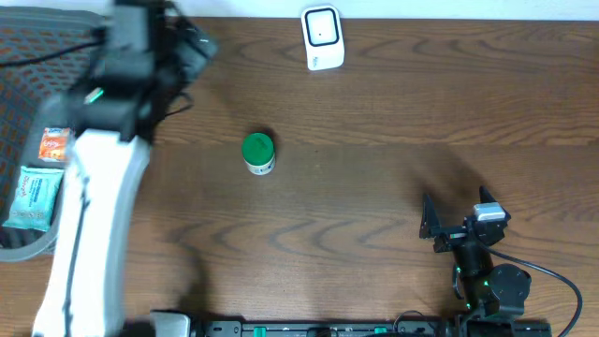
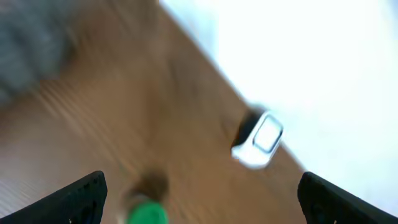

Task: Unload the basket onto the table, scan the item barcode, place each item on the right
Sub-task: 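Set the bottle upright on the table and release it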

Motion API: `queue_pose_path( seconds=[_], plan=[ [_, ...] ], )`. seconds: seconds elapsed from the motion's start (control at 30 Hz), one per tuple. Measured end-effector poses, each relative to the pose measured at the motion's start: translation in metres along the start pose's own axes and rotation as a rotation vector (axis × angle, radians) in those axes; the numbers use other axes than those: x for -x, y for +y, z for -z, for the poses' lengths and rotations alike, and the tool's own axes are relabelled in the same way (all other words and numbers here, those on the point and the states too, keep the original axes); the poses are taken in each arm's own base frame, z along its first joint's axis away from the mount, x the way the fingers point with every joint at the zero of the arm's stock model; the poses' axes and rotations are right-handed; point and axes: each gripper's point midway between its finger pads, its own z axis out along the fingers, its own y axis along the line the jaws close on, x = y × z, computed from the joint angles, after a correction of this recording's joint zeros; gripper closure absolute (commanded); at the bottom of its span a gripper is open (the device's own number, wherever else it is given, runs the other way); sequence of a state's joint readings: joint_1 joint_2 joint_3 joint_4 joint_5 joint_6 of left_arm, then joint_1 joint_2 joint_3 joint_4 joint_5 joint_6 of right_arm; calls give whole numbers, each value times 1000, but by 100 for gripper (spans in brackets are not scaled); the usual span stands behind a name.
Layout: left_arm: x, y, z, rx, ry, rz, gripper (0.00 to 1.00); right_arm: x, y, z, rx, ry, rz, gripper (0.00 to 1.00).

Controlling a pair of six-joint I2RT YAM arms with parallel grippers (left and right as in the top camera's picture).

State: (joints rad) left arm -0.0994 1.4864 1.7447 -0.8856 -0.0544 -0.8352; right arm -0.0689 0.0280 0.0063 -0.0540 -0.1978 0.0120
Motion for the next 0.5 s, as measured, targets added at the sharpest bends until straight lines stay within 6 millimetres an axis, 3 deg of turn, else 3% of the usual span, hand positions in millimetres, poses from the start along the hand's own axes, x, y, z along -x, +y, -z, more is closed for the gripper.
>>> queue_pose_path(
  seconds=[0.13,0.23,0.33,0.5],
  plan=[
    [51,36,50,58,-188,26,2,0,0,0,0,0,0,1],
    [79,76,67,169,-278,66,2,0,0,0,0,0,0,1],
    [97,119,71,299,-313,111,2,0,0,0,0,0,0,1],
    [117,179,61,479,-306,152,2,0,0,0,0,0,0,1]
  ],
)
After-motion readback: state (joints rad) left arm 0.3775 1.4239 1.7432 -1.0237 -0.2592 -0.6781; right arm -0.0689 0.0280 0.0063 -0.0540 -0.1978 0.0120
